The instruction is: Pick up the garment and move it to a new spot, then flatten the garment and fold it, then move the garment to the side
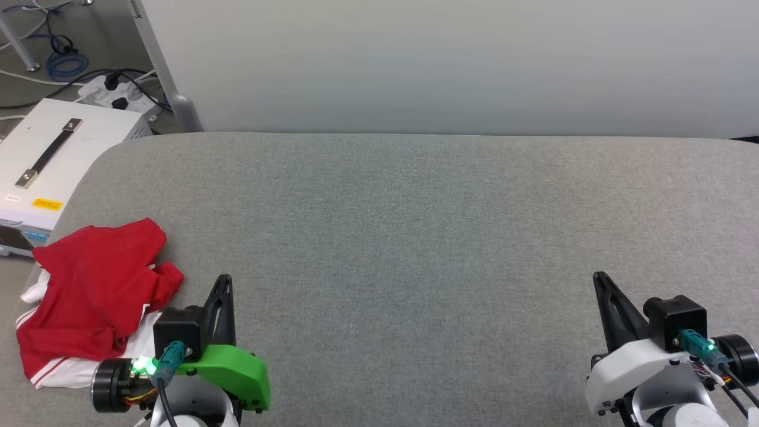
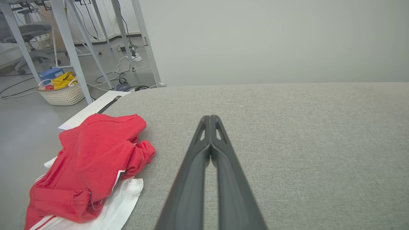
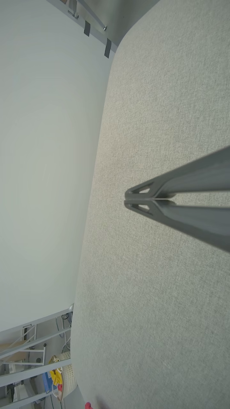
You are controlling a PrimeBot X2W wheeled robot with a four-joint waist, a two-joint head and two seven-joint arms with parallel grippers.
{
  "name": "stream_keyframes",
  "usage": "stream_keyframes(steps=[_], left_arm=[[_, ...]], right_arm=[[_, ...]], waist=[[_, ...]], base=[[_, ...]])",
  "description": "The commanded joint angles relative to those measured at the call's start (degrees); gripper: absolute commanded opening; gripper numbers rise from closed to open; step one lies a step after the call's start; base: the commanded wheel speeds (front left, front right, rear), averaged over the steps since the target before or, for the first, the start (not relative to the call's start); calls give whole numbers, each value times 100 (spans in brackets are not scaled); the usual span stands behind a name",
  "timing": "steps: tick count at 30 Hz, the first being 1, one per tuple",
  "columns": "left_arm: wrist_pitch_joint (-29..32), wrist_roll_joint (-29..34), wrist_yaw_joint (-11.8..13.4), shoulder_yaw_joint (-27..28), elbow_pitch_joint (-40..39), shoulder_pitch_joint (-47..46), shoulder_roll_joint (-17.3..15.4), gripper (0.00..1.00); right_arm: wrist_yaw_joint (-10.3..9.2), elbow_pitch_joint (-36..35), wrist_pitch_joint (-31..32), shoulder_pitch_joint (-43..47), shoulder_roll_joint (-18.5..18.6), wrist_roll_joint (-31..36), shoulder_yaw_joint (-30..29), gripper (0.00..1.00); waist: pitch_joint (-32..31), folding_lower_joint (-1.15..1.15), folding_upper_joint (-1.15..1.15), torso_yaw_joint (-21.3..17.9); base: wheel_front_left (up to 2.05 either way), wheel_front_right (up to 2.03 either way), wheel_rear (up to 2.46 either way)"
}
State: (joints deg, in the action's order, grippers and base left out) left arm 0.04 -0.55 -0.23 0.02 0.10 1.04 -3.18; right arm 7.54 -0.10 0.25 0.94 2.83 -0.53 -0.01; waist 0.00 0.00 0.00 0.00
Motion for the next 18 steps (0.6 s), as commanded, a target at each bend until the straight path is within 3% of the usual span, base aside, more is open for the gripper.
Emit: stream_keyframes(steps=[1,17,18], left_arm=[[-4,55,23,-2,-10,-104,30,0],[-4,55,23,-2,-10,-104,30,0],[0,0,0,0,0,0,0,100]], right_arm=[[-5,10,-25,-94,5,53,1,0],[-5,10,-25,-94,5,53,1,0],[0,0,0,0,0,0,0,100]], waist=[[0,0,0,0],[0,0,0,0],[0,0,0,0]], base=[[0,0,0],[0,0,0],[0,0,0]])
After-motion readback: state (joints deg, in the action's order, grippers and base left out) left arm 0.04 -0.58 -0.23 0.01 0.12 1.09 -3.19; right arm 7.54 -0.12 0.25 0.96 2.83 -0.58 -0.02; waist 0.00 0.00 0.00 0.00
